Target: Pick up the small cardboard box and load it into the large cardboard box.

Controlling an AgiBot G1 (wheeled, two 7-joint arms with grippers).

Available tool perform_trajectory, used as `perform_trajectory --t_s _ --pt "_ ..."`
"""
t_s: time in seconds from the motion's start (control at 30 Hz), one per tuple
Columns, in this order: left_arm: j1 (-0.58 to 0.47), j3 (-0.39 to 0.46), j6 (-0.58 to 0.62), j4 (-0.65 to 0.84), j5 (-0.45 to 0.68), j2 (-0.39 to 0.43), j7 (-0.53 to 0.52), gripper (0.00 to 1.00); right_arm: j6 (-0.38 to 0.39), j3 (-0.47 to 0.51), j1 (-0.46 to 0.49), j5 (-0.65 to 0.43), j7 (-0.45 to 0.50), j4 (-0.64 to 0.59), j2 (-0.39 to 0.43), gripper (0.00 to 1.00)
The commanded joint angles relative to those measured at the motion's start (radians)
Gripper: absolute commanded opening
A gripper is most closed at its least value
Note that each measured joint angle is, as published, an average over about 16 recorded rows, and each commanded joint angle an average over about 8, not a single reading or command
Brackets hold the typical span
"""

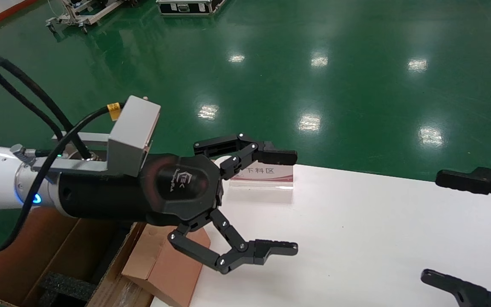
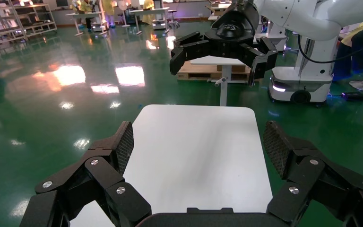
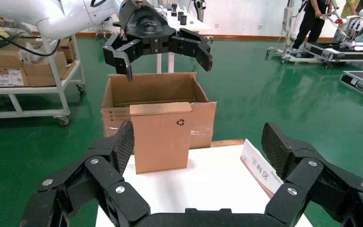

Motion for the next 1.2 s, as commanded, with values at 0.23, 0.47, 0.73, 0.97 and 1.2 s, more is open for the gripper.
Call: perform_trajectory --t_s 0.23,0.47,0.73,0.97,1.2 --pt "0.000 0.000 0.000 0.000 0.000 0.000 0.000 1.00 0.000 0.000 0.000 0.000 0.000 0.000 0.000 1.00" --pt "0.001 0.002 -0.001 0.002 0.002 0.000 -0.003 1.00 0.000 0.000 0.000 0.000 0.000 0.000 0.000 1.00" --pt "-0.004 0.025 -0.029 -0.002 0.049 -0.025 -0.064 1.00 0.000 -0.001 0.000 0.000 -0.001 -0.001 0.000 1.00" --pt "-0.066 0.077 -0.057 -0.044 0.176 -0.071 -0.190 1.00 0.000 -0.001 0.001 0.001 -0.001 -0.001 0.000 1.00" --pt "-0.229 0.187 -0.038 -0.067 0.437 -0.086 -0.436 1.00 0.000 -0.002 0.001 0.001 -0.001 -0.001 0.000 1.00"
